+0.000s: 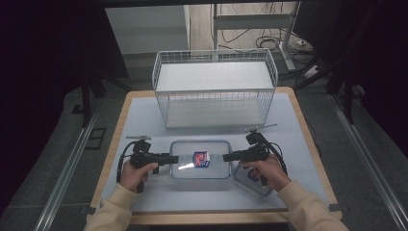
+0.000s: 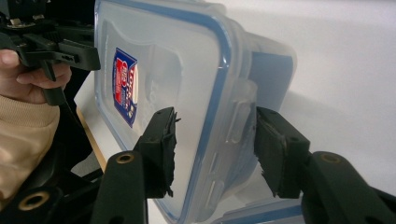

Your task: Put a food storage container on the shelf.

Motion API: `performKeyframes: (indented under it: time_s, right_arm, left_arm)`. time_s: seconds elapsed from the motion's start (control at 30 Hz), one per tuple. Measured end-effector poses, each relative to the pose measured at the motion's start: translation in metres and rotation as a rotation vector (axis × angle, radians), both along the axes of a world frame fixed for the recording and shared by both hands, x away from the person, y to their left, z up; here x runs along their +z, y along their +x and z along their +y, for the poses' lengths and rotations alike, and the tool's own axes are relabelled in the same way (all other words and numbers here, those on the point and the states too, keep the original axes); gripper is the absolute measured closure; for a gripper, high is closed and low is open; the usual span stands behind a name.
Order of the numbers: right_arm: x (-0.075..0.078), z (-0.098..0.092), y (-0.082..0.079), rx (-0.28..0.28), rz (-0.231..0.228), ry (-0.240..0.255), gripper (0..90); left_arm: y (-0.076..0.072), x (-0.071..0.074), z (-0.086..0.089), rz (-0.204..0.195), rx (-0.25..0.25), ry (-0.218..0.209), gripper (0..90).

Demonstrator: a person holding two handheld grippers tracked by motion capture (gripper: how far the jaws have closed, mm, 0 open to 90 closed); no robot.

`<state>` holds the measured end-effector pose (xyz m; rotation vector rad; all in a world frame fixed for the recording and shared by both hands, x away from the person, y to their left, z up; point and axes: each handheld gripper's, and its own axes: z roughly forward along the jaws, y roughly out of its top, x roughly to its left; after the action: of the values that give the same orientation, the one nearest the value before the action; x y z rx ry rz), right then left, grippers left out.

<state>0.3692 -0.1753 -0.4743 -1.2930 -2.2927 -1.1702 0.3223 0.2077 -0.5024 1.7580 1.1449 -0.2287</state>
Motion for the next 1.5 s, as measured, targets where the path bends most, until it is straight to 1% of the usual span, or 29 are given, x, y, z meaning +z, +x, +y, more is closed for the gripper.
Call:
performKeyframes:
  time_s: [0.1,0.23,0.3,0.43,0.5,0.53,0.6,0.8,0.93,1.03,1.17,1.5]
  right_arm:
    - [0.001,0.0,0.0,-0.001,-0.005,0.0,50.9]
    - [0.001,-0.001,0.0,-0.003,-0.006,0.011,51.6]
    - [0.002,-0.001,0.0,-0.001,-0.022,0.01,51.6]
    - [0.003,-0.002,0.0,0.0,-0.033,0.014,51.7]
    - [0.006,-0.002,-0.001,0.001,-0.043,0.016,51.7]
    - [0.008,-0.003,0.0,0.002,-0.056,0.015,51.7]
    - [0.013,-0.003,0.0,0.002,-0.072,0.015,51.6]
    - [0.035,-0.005,0.002,0.008,-0.139,0.029,51.7]
    - [0.048,-0.009,0.006,0.007,-0.179,0.034,51.6]
    - [0.059,-0.012,0.009,0.001,-0.215,0.04,51.5]
    - [0.07,-0.017,0.011,-0.005,-0.242,0.049,51.5]
    - [0.1,-0.029,0.021,-0.018,-0.313,0.056,51.4]
  left_arm:
    - [-0.001,0.002,-0.001,-0.008,0.006,0.009,50.8]
    - [-0.002,0.003,-0.001,-0.011,0.013,0.008,51.2]
    - [-0.002,0.004,-0.002,-0.015,0.015,0.013,51.2]
    - [-0.002,0.007,-0.003,-0.025,0.021,0.009,51.3]
    - [-0.002,0.011,-0.003,-0.034,0.023,0.01,51.4]
    - [-0.002,0.012,-0.003,-0.038,0.022,0.011,51.4]
    - [-0.002,0.018,-0.004,-0.055,0.026,0.013,51.5]
    - [0.001,0.042,-0.007,-0.116,0.032,0.021,51.6]
    - [0.007,0.057,-0.011,-0.148,0.036,0.023,51.7]
    - [0.011,0.069,-0.014,-0.176,0.031,0.035,51.7]
    - [0.015,0.08,-0.019,-0.202,0.029,0.04,51.7]
    - [0.03,0.11,-0.03,-0.257,0.029,0.036,51.8]
